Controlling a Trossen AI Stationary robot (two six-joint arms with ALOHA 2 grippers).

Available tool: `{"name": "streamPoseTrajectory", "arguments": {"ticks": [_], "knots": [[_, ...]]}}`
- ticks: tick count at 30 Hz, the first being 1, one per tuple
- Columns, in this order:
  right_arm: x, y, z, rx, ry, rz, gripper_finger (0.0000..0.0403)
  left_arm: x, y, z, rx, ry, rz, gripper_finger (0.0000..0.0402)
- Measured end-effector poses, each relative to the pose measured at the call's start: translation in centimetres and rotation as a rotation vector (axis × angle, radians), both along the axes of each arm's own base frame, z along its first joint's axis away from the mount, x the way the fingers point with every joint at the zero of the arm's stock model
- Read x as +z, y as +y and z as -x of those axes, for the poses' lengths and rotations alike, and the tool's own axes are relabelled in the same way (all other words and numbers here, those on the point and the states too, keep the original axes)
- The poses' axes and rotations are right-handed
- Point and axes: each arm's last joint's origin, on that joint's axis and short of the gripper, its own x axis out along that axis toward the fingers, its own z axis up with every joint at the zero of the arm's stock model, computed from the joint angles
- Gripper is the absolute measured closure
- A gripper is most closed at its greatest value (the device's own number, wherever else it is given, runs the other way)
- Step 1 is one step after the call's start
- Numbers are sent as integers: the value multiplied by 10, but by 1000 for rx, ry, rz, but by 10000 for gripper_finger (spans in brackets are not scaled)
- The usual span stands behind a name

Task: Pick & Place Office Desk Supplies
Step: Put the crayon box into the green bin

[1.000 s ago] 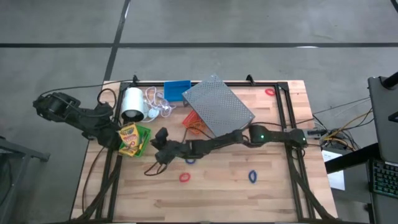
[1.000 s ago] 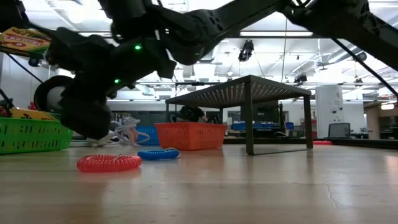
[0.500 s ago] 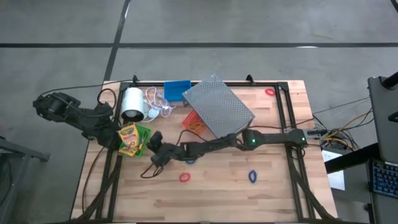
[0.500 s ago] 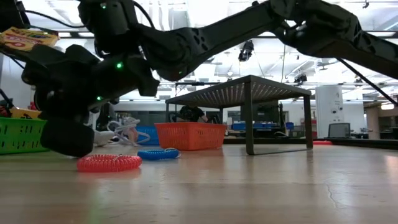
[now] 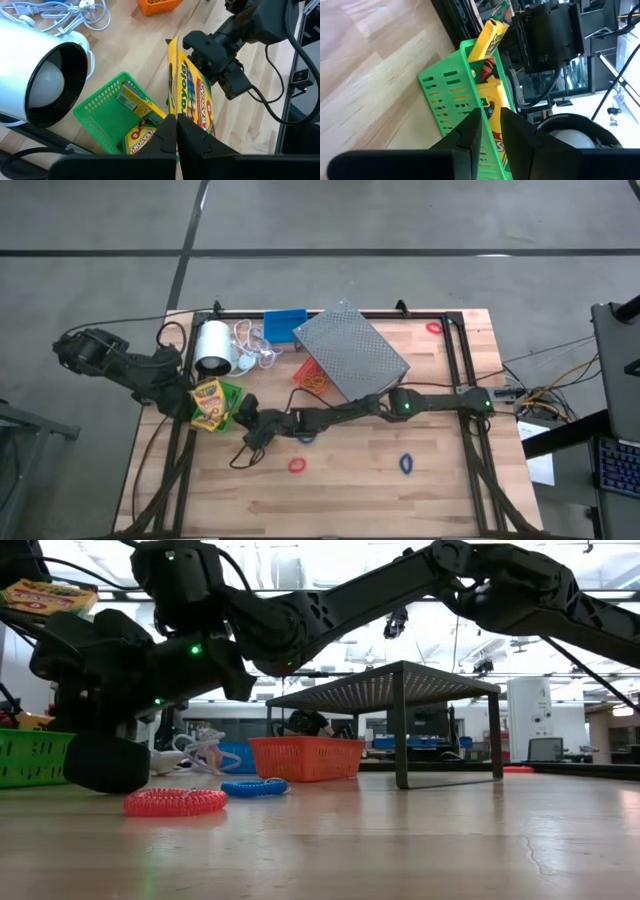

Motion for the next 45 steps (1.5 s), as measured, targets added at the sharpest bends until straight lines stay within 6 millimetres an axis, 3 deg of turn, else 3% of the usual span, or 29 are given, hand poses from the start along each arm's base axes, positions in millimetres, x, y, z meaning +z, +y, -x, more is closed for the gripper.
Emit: {"name": "streamPoseTrajectory", "arguments": {"ticks": [11, 20, 27, 31, 35, 45], "knots": [[-2, -7, -1, 3, -7, -131, 335, 0, 0, 0, 2, -2, -3, 400], [-6, -6, -1, -34, -70, -563, 335, 0, 0, 0, 4, -3, -5, 400], [-4, -5, -2, 7, -91, -609, 335, 0, 0, 0, 4, -2, -5, 400], [5, -1, -4, 115, -146, -717, 335, 0, 0, 0, 4, -2, -4, 400], [7, -2, -4, 109, -176, -783, 335, 0, 0, 0, 4, -2, -5, 400], [4, -1, -4, 90, -141, -770, 335, 0, 0, 0, 4, -1, -4, 400]]}}
